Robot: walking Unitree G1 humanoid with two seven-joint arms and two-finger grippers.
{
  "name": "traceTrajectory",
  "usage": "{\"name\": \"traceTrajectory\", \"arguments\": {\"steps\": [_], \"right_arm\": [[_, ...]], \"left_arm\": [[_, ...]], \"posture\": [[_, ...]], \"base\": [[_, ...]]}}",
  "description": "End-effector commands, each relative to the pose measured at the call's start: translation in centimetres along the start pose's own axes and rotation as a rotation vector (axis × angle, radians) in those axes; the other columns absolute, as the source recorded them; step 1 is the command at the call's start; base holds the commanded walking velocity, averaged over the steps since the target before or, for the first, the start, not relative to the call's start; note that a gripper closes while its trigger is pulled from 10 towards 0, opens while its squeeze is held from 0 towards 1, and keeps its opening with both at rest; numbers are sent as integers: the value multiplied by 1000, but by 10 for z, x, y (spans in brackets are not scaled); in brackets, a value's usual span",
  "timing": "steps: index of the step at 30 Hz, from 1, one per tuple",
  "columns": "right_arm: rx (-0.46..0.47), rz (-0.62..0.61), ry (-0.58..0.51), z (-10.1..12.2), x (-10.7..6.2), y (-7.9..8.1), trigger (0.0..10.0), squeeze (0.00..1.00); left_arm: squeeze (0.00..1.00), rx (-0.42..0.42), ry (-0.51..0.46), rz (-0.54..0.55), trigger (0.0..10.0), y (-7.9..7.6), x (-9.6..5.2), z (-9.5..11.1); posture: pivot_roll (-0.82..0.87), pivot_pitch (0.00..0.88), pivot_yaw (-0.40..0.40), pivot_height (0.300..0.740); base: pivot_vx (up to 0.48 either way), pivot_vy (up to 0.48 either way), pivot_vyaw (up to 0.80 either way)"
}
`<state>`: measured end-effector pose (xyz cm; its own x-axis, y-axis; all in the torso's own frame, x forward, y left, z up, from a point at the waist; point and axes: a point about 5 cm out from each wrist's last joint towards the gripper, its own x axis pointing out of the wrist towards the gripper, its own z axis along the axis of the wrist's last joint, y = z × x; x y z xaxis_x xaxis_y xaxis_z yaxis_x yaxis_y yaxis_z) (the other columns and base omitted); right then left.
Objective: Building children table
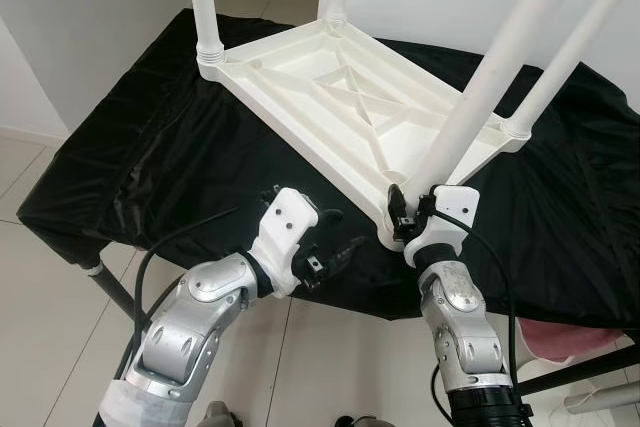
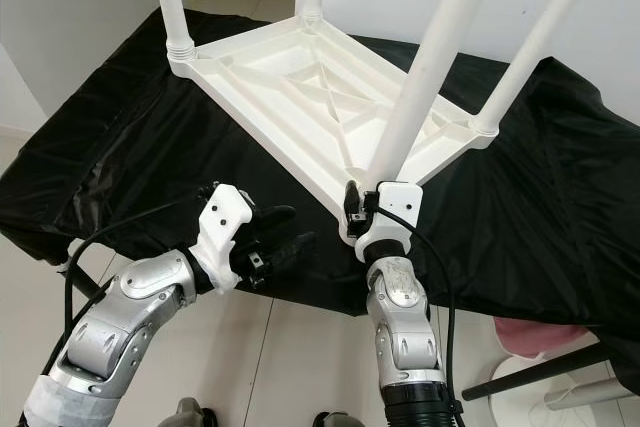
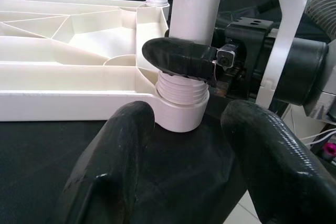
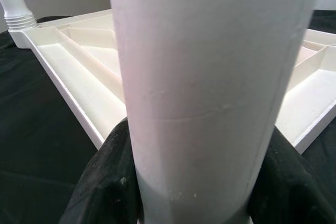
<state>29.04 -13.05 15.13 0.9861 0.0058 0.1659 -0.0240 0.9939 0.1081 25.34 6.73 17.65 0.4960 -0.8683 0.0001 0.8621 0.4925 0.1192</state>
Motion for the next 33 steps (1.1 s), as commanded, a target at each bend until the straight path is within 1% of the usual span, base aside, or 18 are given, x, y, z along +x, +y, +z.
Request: {"name": "traceTrajectory", "arguments": {"steps": [1,3,4,6,7,13,14,15,17,18,19,20,22,24,25,27,30,33], "right_arm": [[34,-4,-12,4,-2,3,10000,0],[23,-1,-13,5,-2,3,10000,0],[17,4,-3,5,-2,2,10000,0],[17,4,-3,5,-2,2,10000,0],[15,8,-1,5,-2,1,10000,1000],[-12,46,-1,9,-1,-1,10000,1000],[-37,101,6,10,-1,-3,10000,1000],[-37,101,6,10,-1,-3,10000,1000],[-49,169,12,11,-2,-5,10000,1000],[-61,218,14,12,-2,-8,10000,0],[-73,256,15,13,-2,-11,10000,0],[-73,256,15,13,-2,-11,10000,0],[-96,339,19,14,-2,-14,10000,0],[-96,339,19,14,-2,-14,10000,0],[-121,381,21,14,-2,-16,10000,0],[-121,381,21,14,-2,-16,10000,0],[-170,537,57,10,3,-28,10000,0],[-182,617,92,4,9,-32,10000,0]], "left_arm": [[0,-5,2,39,10000,-1,2,-2],[0,2,4,36,10000,-1,2,-2],[0,27,11,34,10000,0,3,-2],[0,27,11,34,10000,0,3,-2],[0,32,13,37,10000,1,3,-3],[0,37,9,52,10000,2,2,-3],[0,49,10,65,10000,2,0,-3],[0,49,10,65,10000,2,0,-3],[0,57,12,83,10000,3,-1,-4],[0,59,11,89,10000,2,-1,-5],[0,59,10,92,10000,2,-1,-5],[0,59,10,92,10000,2,-1,-5],[0,59,7,92,10000,0,-1,-5],[0,59,7,92,10000,0,-1,-5],[0,59,7,90,10000,-1,-1,-5],[0,59,7,90,10000,-1,-1,-5],[0,66,11,81,10000,-2,1,-6],[0,66,11,76,10000,-3,0,-6]], "posture": [[7,113,-55,740],[6,112,-55,740],[5,111,-54,740],[5,111,-54,740],[5,110,-55,740],[6,111,-67,740],[9,116,-76,740],[9,116,-76,740],[10,119,-80,740],[12,120,-84,740],[12,121,-84,740],[12,121,-84,740],[12,122,-86,740],[12,122,-86,740],[13,122,-87,740],[13,122,-87,740],[17,124,-80,740],[23,123,-80,740]], "base": [[0,0,0],[0,0,0],[0,0,0],[0,0,0],[0,0,0],[0,0,0],[0,0,0],[0,0,0],[0,0,0],[0,0,0],[0,0,0],[0,0,0],[0,0,0],[0,0,0],[0,0,0],[0,0,0],[0,0,0],[0,0,0]]}}
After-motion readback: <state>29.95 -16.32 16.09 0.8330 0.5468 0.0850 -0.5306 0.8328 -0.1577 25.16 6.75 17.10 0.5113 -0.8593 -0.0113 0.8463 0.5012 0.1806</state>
